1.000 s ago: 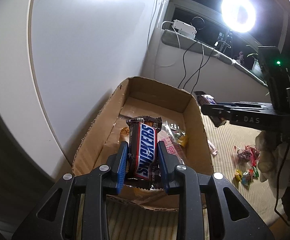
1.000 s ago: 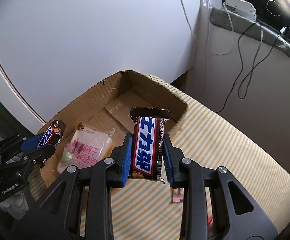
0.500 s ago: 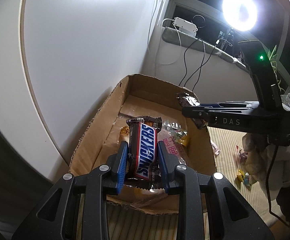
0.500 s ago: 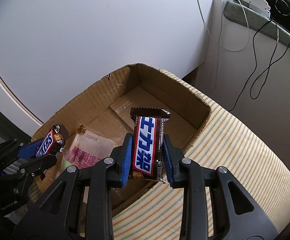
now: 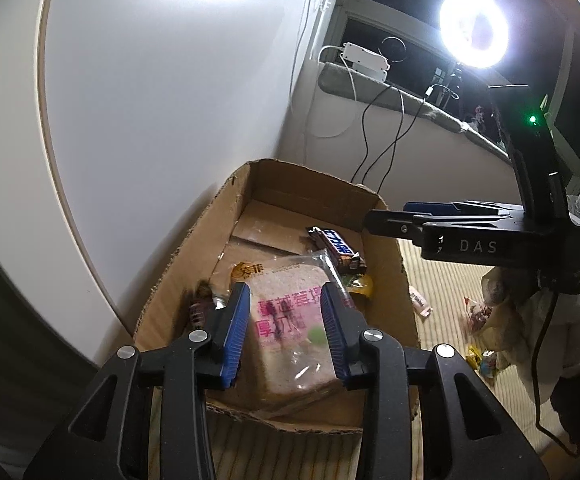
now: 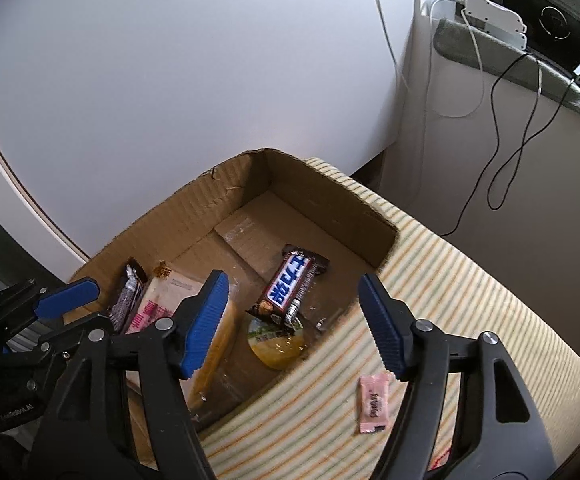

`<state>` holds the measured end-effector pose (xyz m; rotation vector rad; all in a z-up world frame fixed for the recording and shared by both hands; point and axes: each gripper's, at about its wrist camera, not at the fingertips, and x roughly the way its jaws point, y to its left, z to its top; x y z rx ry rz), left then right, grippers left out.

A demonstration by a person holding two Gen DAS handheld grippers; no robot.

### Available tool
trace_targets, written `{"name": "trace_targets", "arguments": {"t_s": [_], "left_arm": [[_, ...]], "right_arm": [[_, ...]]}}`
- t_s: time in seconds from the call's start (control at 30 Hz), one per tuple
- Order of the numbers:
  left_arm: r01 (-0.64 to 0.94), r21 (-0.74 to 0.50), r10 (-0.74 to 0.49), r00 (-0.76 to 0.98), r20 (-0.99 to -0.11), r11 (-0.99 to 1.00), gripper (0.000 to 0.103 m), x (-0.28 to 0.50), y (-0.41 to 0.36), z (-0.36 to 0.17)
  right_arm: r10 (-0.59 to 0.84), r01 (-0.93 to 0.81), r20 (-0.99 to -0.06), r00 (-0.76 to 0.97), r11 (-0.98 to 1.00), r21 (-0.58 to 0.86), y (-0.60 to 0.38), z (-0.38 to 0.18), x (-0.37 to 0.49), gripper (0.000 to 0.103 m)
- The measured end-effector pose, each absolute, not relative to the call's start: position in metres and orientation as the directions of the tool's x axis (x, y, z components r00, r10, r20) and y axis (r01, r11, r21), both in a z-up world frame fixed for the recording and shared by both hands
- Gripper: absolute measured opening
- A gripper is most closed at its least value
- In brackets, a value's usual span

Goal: Organize snacks
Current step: 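Open both tools to drop the Snickers bars into the box, then move both tools back to the loose snacks on the bed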

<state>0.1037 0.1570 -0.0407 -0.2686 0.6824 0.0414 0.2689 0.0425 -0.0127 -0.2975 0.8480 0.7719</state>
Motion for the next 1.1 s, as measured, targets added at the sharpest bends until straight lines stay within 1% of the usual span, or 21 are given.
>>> {"name": "trace_targets", "arguments": {"t_s": [0.27, 0.43, 0.6, 0.63, 0.67, 0.77, 0.83, 1.1], "left_arm": [[-0.107, -0.232, -0.061, 0.786, -0.615, 0.967, 0.035, 0.099, 0.145, -0.036], [-0.096, -0.231, -0.067, 0.79, -0.609, 0.968, 0.035, 0.096, 0.134, -0.03], [-0.067, -0.231, -0.088, 0.794, -0.601, 0.971, 0.035, 0.093, 0.119, -0.025], [-0.061, -0.231, -0.093, 0.794, -0.6, 0.971, 0.035, 0.093, 0.116, -0.024], [-0.052, -0.232, -0.101, 0.793, -0.6, 0.971, 0.035, 0.093, 0.112, -0.024], [-0.03, -0.241, -0.124, 0.791, -0.599, 0.97, 0.035, 0.093, 0.101, -0.023], [-0.011, -0.244, -0.142, 0.787, -0.601, 0.97, 0.035, 0.094, 0.093, -0.023], [0.061, -0.252, -0.207, 0.766, -0.609, 0.966, 0.035, 0.096, 0.058, -0.028]], "right_arm": [[0.496, -0.655, -0.734, 0.464, 0.75, 0.093, 0.003, -0.005, 0.268, 0.07], [0.503, -0.609, -0.696, 0.512, 0.784, 0.119, -0.033, 0.005, 0.265, 0.07], [0.491, -0.592, -0.684, 0.54, 0.799, 0.106, -0.065, 0.012, 0.26, 0.07], [0.482, -0.586, -0.681, 0.551, 0.805, 0.095, -0.074, 0.014, 0.257, 0.072], [0.473, -0.58, -0.682, 0.559, 0.81, 0.087, -0.08, 0.015, 0.255, 0.079], [0.433, -0.542, -0.683, 0.588, 0.838, 0.064, -0.105, 0.019, 0.25, 0.091], [0.426, -0.526, -0.674, 0.604, 0.848, 0.064, -0.122, 0.022, 0.244, 0.093], [0.387, -0.474, -0.669, 0.634, 0.879, 0.06, -0.184, 0.022, 0.225, 0.093]]}}
